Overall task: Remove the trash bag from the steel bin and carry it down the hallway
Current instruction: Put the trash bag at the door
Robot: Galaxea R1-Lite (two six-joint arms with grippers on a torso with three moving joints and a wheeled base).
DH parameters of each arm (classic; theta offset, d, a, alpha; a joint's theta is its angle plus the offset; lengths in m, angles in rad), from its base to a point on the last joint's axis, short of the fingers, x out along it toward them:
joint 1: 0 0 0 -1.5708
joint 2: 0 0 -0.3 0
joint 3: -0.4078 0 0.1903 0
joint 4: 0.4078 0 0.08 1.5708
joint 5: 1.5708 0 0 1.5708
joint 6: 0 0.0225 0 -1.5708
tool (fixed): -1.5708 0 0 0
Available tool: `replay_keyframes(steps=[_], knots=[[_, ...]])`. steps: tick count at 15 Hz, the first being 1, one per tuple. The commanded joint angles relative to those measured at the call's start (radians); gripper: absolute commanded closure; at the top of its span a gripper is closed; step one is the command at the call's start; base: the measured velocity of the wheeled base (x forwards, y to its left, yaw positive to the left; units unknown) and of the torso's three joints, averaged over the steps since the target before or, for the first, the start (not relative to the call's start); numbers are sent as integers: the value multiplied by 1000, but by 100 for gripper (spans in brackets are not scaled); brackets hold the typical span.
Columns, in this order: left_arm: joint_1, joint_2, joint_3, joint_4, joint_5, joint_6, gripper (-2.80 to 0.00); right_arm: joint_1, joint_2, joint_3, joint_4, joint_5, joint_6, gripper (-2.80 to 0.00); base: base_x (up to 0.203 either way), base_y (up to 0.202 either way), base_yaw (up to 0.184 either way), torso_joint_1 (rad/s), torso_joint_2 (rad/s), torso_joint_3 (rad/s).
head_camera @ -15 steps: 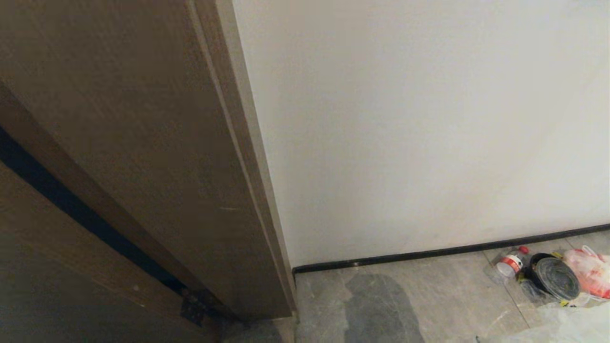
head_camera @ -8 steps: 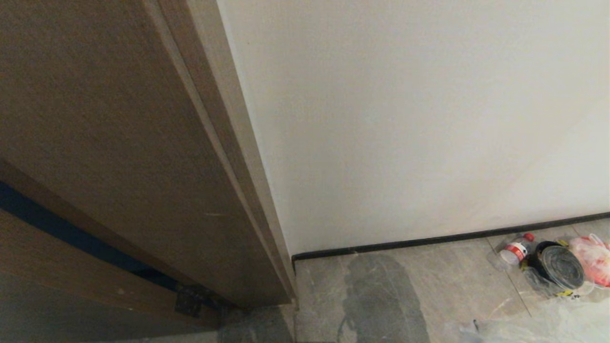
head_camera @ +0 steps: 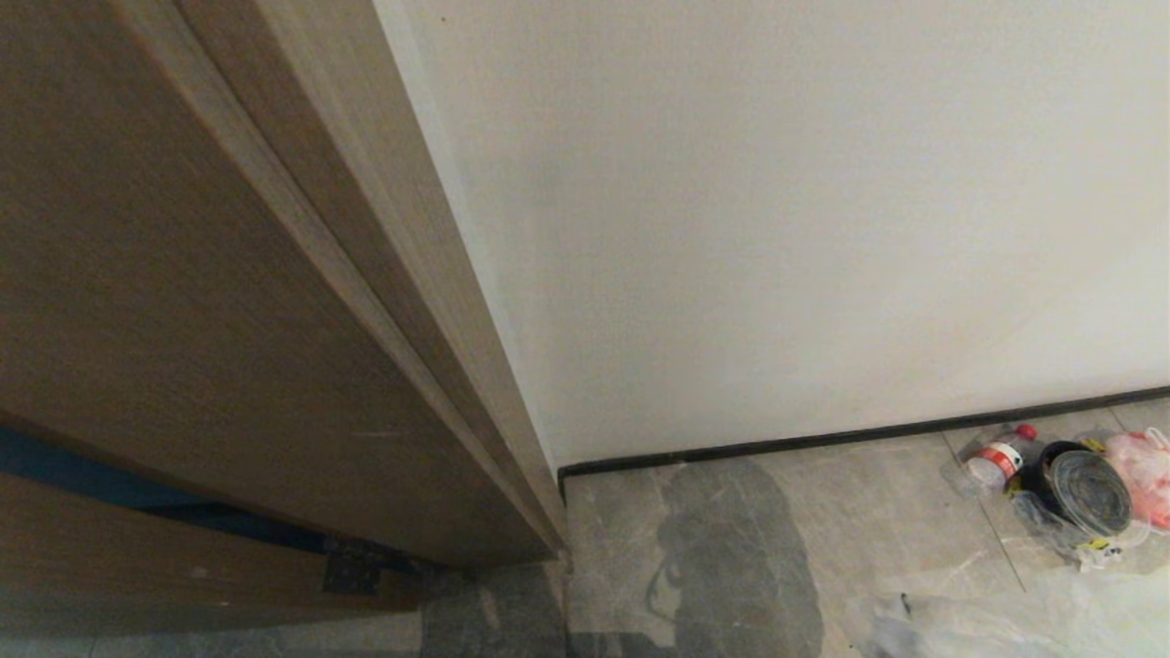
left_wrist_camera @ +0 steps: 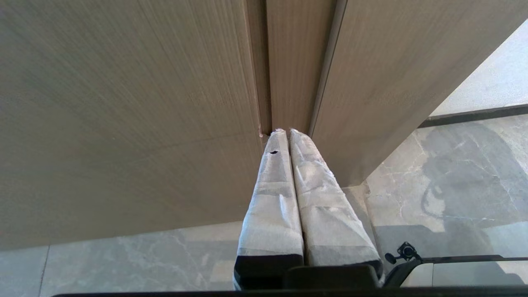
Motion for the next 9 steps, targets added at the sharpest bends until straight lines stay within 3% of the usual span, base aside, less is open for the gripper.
replay_keyframes(steps=[1, 7, 9], knots=[[0, 0, 0, -1, 0, 0, 0, 1, -1, 2, 0, 0, 0, 0, 0, 0, 0, 2, 2, -36], [0, 0, 0, -1, 0, 0, 0, 1, 8, -50, 28, 8, -8, 0, 0, 0, 0, 0, 0, 0], [0, 0, 0, -1, 0, 0, 0, 0, 82, -228, 172, 18, -8, 0, 0, 0, 0, 0, 0, 0]])
